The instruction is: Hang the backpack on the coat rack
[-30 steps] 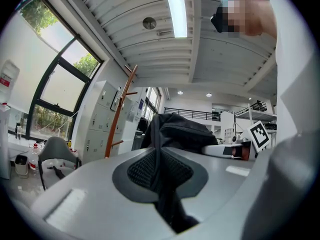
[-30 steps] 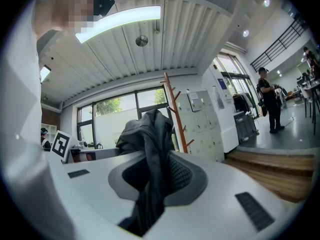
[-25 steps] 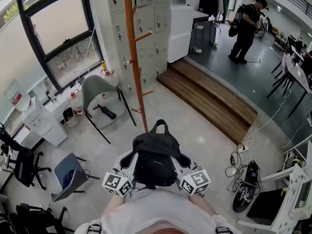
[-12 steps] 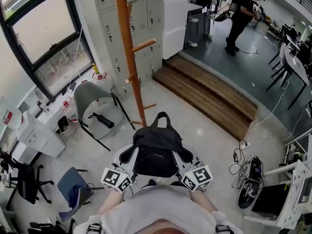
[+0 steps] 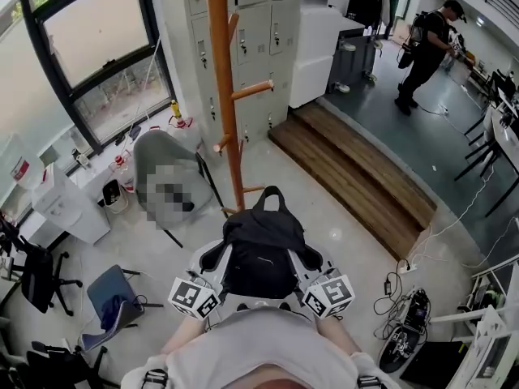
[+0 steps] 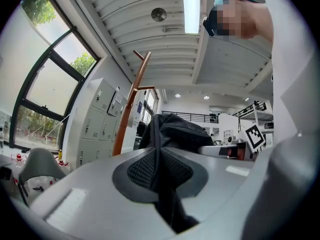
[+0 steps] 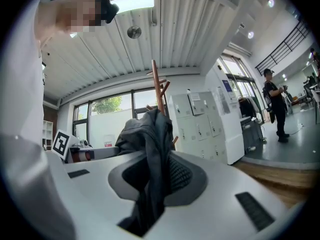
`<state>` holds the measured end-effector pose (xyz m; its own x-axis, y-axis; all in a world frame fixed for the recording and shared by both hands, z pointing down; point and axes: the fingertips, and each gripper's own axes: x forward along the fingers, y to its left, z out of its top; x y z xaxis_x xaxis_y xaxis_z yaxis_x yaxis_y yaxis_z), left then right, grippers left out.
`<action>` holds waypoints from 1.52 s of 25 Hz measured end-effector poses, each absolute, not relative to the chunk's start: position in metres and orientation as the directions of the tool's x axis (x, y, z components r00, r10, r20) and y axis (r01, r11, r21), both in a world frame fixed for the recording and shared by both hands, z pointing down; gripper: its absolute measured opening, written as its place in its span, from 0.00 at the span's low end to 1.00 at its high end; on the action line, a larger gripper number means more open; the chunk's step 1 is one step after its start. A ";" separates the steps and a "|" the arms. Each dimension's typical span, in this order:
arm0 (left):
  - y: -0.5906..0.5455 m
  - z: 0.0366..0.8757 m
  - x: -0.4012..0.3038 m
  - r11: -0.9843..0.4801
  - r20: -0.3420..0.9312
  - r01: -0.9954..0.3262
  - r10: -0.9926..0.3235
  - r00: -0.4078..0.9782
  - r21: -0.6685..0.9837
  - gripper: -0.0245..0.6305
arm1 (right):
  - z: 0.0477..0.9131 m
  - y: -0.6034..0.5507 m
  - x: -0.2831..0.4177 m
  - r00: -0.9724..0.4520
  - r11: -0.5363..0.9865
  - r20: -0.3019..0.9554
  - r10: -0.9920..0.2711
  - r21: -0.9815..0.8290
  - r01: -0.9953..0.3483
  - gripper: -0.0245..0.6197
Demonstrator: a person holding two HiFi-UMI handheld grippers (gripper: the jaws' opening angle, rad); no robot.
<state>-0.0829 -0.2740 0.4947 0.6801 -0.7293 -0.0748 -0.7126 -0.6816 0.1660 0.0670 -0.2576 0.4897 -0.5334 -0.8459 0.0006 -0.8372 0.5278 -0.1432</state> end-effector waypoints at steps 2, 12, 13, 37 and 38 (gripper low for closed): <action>-0.279 0.490 -0.077 -0.673 -0.084 -0.722 -0.738 0.669 0.159 0.10 | 0.485 -0.265 0.073 -0.544 0.540 -0.008 -0.839 -0.137 -0.830 0.14; -0.297 0.440 -0.069 -0.647 -0.165 -0.758 -0.759 0.630 0.081 0.10 | 0.434 -0.298 0.080 -0.627 0.634 -0.097 -0.773 -0.062 -0.771 0.14; -0.300 0.432 -0.069 -0.646 -0.176 -0.759 -0.759 0.627 0.080 0.10 | 0.428 -0.301 0.081 -0.634 0.641 -0.106 -0.766 -0.056 -0.765 0.14; -0.333 0.275 -0.077 -0.638 -0.421 -0.766 -0.676 0.604 -0.075 0.10 | 0.274 -0.349 0.073 -0.686 0.676 -0.305 -0.661 0.154 -0.720 0.14; -0.335 0.272 -0.076 -0.636 -0.427 -0.768 -0.675 0.602 -0.076 0.10 | 0.272 -0.350 0.073 -0.685 0.675 -0.308 -0.660 0.156 -0.721 0.14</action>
